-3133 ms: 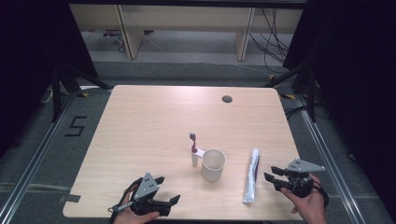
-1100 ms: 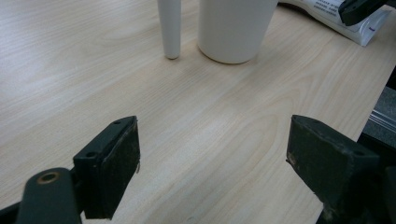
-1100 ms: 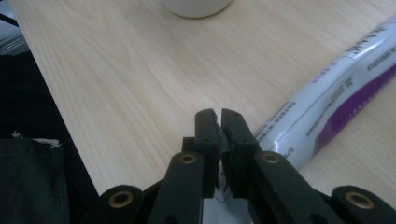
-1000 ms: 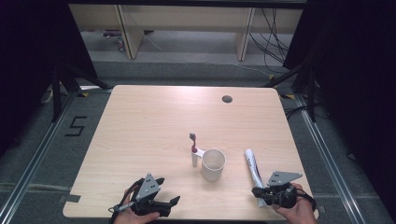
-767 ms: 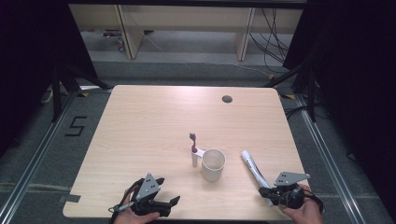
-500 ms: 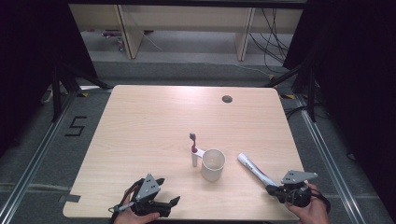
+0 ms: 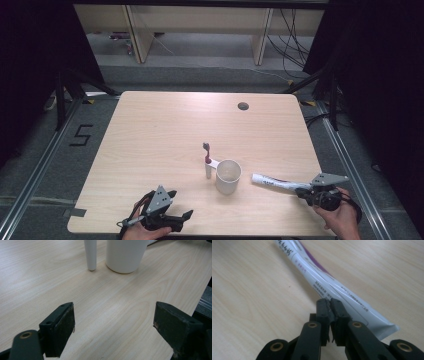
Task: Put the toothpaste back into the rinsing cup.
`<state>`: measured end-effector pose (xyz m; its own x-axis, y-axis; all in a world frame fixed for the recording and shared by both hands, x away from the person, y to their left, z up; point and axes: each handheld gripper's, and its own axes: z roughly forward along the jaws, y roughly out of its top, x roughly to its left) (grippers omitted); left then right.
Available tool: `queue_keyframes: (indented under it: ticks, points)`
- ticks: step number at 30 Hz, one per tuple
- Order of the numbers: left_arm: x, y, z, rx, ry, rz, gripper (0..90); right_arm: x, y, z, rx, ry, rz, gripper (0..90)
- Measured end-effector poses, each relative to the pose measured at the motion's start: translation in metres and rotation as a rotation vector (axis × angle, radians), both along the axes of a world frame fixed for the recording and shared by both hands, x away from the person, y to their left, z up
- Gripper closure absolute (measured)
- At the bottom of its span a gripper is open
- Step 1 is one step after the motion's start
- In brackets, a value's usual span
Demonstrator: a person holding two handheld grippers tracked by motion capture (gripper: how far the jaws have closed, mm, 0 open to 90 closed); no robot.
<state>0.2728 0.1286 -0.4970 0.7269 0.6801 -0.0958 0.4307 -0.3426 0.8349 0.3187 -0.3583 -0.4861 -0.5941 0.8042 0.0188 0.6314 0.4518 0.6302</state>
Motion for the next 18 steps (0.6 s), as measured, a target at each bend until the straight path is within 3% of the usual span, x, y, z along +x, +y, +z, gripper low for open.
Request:
queue_keyframes:
  ticks: [1,2,3,4,5,8,9,11,12,16,17,18]
  points:
    - [0.000,0.000,0.000,-0.001,0.001,0.000,16.7,0.001,0.002,-0.002,0.015,-0.010,-0.024,85.5]
    - [0.000,0.000,0.000,-0.002,0.001,0.000,16.7,0.004,0.000,0.000,-0.021,-0.003,-0.004,85.5]
    - [0.001,0.000,0.000,-0.010,-0.001,-0.001,16.7,0.006,0.000,-0.001,-0.011,-0.009,-0.016,85.5]
    - [0.001,0.000,0.000,-0.008,-0.001,-0.002,16.7,0.010,-0.003,0.001,-0.046,-0.005,0.007,85.5]
    - [0.001,0.000,0.000,-0.008,-0.001,-0.001,16.7,0.011,-0.001,-0.002,-0.019,-0.016,-0.025,85.5]
    - [0.001,-0.001,-0.001,-0.008,-0.001,-0.004,16.7,0.017,-0.003,-0.003,-0.017,-0.019,-0.054,85.5]
    - [0.001,0.000,-0.001,-0.006,0.000,-0.006,16.7,0.023,-0.008,-0.001,-0.056,-0.020,-0.021,85.5]
    - [0.001,-0.001,-0.001,-0.007,-0.001,-0.004,16.7,0.028,-0.007,-0.001,-0.056,-0.014,-0.045,85.5]
    - [0.000,-0.001,-0.001,-0.017,0.002,0.003,16.7,0.037,-0.009,-0.001,-0.089,-0.029,-0.033,85.5]
    - [0.002,-0.001,-0.001,-0.014,-0.004,0.001,16.7,0.045,-0.008,0.000,-0.096,-0.025,-0.041,85.3]
    - [0.002,0.001,-0.001,0.015,-0.003,-0.007,16.8,0.052,-0.006,0.000,-0.102,-0.037,-0.043,85.2]
    - [0.001,-0.001,-0.002,-0.016,0.001,-0.003,16.7,0.054,-0.005,0.001,-0.102,-0.027,-0.052,85.2]
